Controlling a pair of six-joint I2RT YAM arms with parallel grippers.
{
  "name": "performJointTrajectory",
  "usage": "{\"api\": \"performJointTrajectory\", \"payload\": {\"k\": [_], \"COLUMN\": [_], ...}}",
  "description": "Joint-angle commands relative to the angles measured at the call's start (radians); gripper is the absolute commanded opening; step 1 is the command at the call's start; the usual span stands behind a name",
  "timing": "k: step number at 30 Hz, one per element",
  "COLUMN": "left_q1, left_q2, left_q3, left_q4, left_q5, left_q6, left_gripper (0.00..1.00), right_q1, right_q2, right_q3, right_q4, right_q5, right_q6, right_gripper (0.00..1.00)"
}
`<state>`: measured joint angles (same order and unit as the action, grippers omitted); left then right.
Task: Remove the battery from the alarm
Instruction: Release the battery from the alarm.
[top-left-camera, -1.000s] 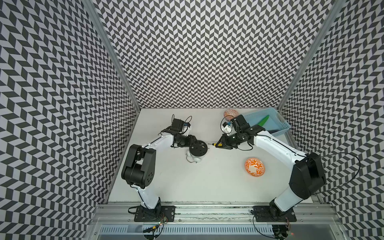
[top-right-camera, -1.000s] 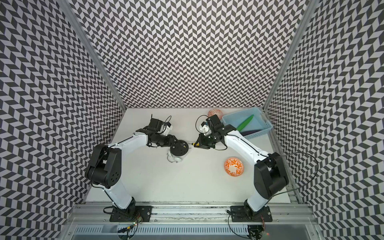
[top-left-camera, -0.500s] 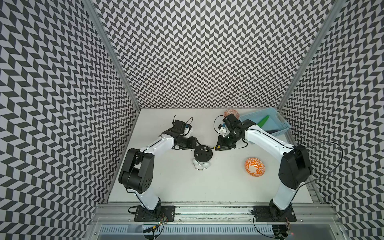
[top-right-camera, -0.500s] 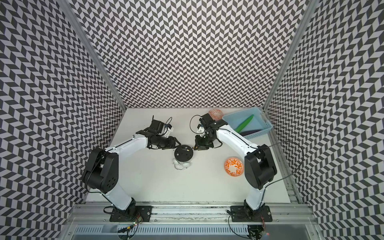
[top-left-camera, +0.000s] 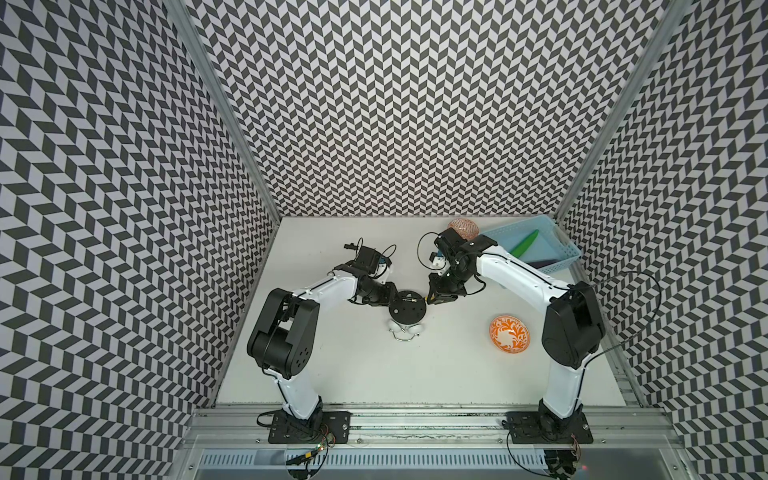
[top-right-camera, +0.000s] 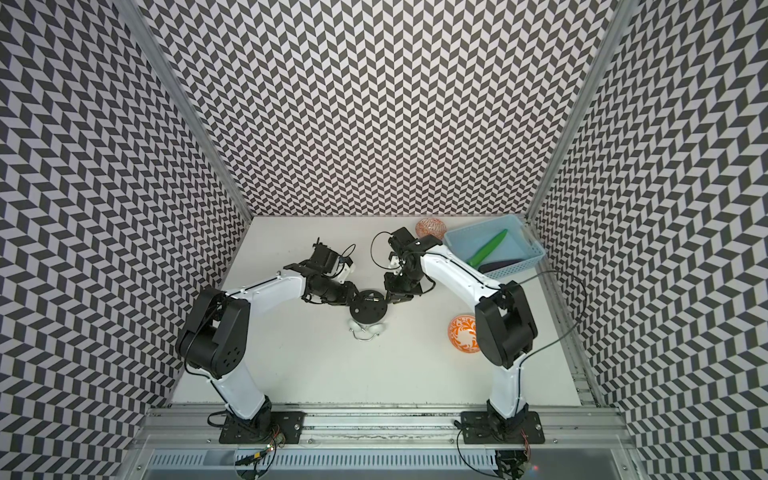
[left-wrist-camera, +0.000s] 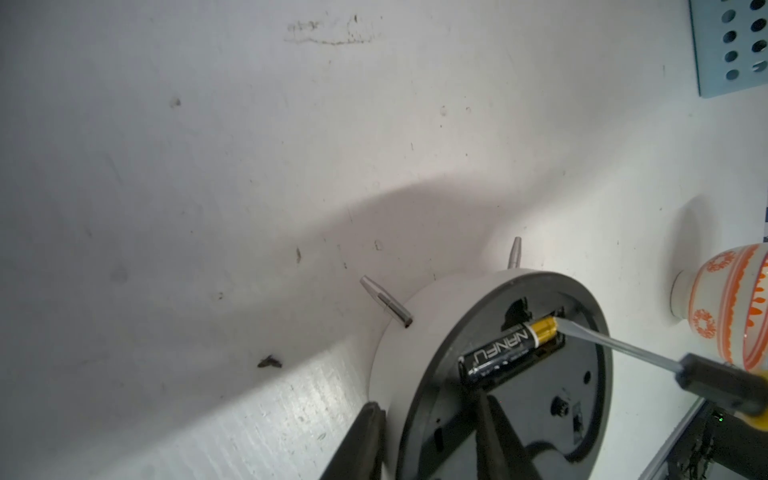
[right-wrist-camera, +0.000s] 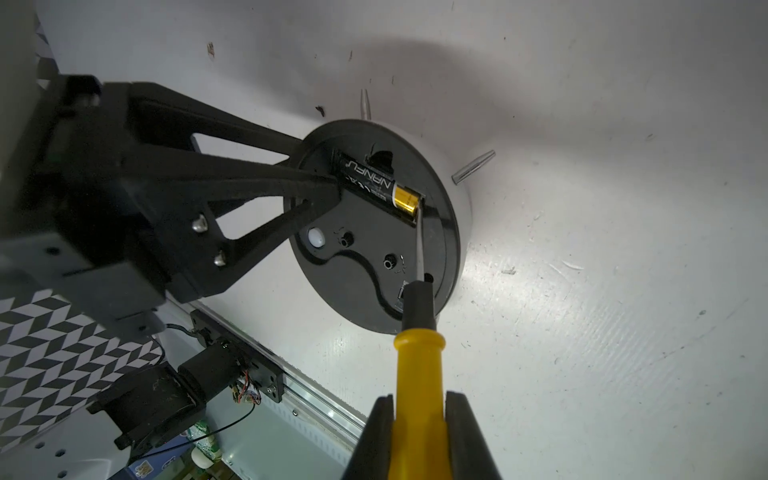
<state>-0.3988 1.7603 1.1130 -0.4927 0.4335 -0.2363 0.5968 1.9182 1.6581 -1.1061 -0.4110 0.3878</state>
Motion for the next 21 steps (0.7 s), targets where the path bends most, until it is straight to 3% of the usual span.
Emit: {"api": "performJointTrajectory", "payload": {"k": [1, 8, 17, 21], "left_q1": [-0.019, -0.037, -0.066, -0.066], "left_q2": [0.011, 0.013, 0.028, 0.030], "left_q3": [-0.018, -0.046, -0.068, -0.071], "left_q4": [0.012, 0.062, 0.091, 0.089], "left_q5": [-0.011, 0.012, 0.048, 0.032], "left_q6": [0.023, 0.069, 0.123, 0.132], "left_gripper": [0.33, 0.24, 0.15, 0.13], "right_q1": [0.018, 0.019, -0.033, -0.059], "right_q2": [0.053, 0.104, 0.073, 0.079], "right_q3": [0.057, 0.041, -0.156, -0.215], "right_q4": [-0.083, -0.102, 0.241, 0.350], "right_q5": [0.052, 0.007, -0.465, -0.599], "right_q6": [-0.006, -0.080, -0.290, -0.375], "right_gripper": [0.00, 0.00, 0.00, 0.00]}}
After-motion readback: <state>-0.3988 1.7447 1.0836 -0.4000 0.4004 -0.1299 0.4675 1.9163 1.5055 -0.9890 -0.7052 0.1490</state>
